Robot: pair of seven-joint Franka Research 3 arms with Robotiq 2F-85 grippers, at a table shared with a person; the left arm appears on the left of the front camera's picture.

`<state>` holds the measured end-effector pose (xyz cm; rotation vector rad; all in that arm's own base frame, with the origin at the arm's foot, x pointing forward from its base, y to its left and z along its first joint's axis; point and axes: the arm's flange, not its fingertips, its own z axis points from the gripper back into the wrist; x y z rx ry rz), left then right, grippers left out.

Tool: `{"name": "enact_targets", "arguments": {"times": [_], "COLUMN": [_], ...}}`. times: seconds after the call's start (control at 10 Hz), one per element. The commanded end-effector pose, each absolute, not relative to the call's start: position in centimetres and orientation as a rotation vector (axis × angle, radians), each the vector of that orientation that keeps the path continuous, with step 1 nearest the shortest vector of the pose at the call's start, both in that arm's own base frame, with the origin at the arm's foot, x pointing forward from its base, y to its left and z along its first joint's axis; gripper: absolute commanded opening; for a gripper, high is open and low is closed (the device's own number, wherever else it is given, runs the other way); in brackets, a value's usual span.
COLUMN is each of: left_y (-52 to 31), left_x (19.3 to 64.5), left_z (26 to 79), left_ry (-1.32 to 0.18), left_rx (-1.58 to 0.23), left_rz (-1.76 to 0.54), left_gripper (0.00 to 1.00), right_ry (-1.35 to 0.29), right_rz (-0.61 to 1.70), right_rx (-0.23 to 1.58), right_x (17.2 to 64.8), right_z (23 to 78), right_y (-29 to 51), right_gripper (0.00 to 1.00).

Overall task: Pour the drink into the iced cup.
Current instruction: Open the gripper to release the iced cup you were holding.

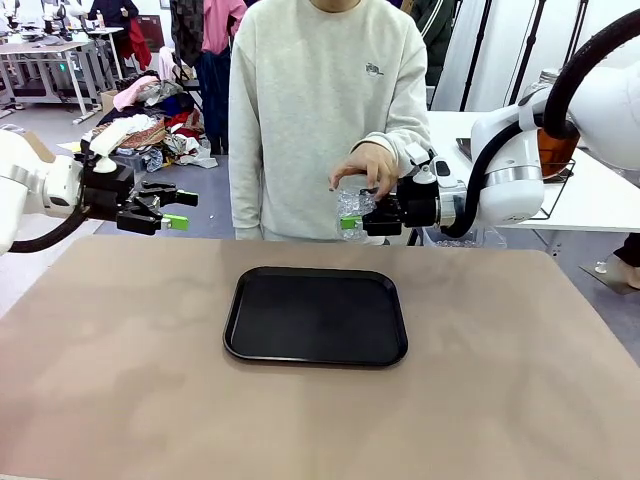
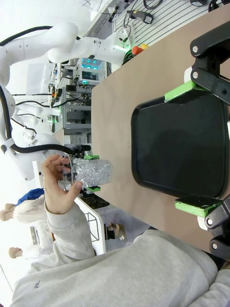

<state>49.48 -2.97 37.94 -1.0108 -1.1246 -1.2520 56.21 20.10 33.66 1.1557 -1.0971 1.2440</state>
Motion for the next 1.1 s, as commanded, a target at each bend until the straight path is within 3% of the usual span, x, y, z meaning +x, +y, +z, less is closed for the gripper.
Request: {"name": "enact_targets", "arguments": {"times": [0.0, 1.0], "left_y": [-2.92, -2.92], "left_x": [49.36, 49.36], "left_z": [38.15, 38.15], "left_ry": [-1.129, -1.129], "left_rx": [-1.014, -1.014], "left_rz": [-1.254, -1.254], "left_gripper": [1.00, 1.00], "right_ry": [-1.064, -1.095], "right_rz": [1.239, 1.245], "right_rx": [1.152, 1.157], "right_x": [57.02, 56.18], "right_z": [34.08, 33.66], "right_y": [20.78, 20.22], "right_gripper": [0.74, 0.74]}}
